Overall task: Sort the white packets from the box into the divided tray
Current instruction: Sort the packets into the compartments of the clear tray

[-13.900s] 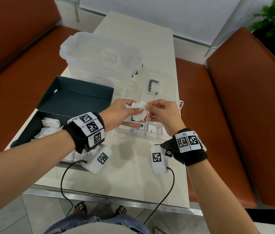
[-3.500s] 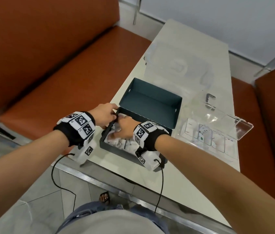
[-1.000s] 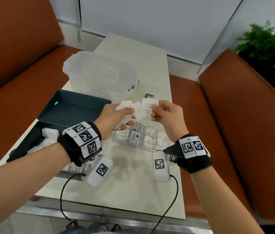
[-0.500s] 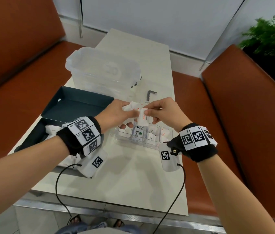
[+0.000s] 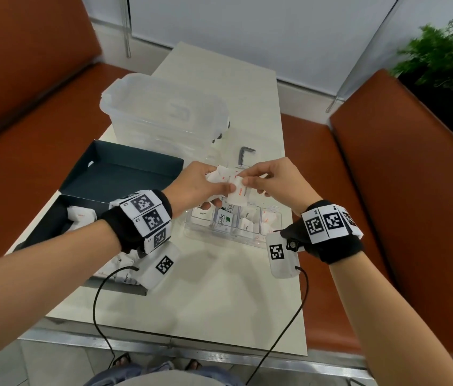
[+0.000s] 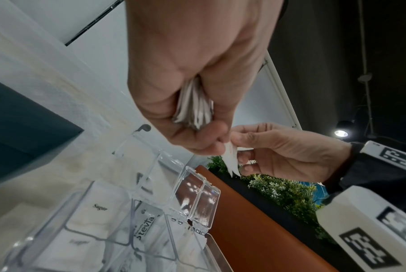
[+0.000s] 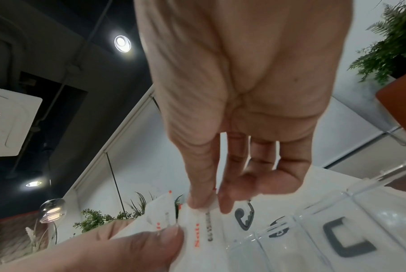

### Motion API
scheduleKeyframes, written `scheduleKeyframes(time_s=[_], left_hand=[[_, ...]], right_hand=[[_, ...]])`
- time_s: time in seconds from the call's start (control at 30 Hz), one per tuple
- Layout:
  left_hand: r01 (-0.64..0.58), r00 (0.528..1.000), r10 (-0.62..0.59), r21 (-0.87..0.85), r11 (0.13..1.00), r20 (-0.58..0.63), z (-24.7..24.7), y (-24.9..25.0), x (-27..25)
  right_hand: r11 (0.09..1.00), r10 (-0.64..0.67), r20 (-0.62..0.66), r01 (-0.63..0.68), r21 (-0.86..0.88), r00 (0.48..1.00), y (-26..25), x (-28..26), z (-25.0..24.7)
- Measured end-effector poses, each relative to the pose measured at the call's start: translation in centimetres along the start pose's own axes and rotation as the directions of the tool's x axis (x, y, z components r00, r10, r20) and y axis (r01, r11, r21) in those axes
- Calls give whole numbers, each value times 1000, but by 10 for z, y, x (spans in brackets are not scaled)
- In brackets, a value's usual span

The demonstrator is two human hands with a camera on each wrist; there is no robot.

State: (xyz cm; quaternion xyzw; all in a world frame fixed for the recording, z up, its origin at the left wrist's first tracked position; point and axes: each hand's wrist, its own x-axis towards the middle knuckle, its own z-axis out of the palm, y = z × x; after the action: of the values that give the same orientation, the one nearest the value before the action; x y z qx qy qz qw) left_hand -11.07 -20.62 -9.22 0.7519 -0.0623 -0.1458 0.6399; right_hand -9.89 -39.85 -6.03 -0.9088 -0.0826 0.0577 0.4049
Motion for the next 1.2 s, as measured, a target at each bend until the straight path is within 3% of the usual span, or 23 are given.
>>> scheduleKeyframes(time_s=[0.1,0.23,0.5,0.73,1.2], left_hand=[[17,1000,-17,0,1000,-9,10,3,6],[49,998,-48,2,999,-26,17,4,11],[96,995,-96,9,995,-25,17,-1,14],[108,994,-108,18,994,-25,17,-4,13],[122,992,-122,-13,992,-28,14,-10,11]], right_hand=[[998,-31,-69,26,-64,997,10,3,-12],[977,-13,-237,-38,-210,971,45,0,-25],[873,81,-186,-160,-460,979,112,-11,17],[856,-4,-286,-145,-497,958,108,-17,20],[697,-78,-185,-79,-713,980,118,-13,19]])
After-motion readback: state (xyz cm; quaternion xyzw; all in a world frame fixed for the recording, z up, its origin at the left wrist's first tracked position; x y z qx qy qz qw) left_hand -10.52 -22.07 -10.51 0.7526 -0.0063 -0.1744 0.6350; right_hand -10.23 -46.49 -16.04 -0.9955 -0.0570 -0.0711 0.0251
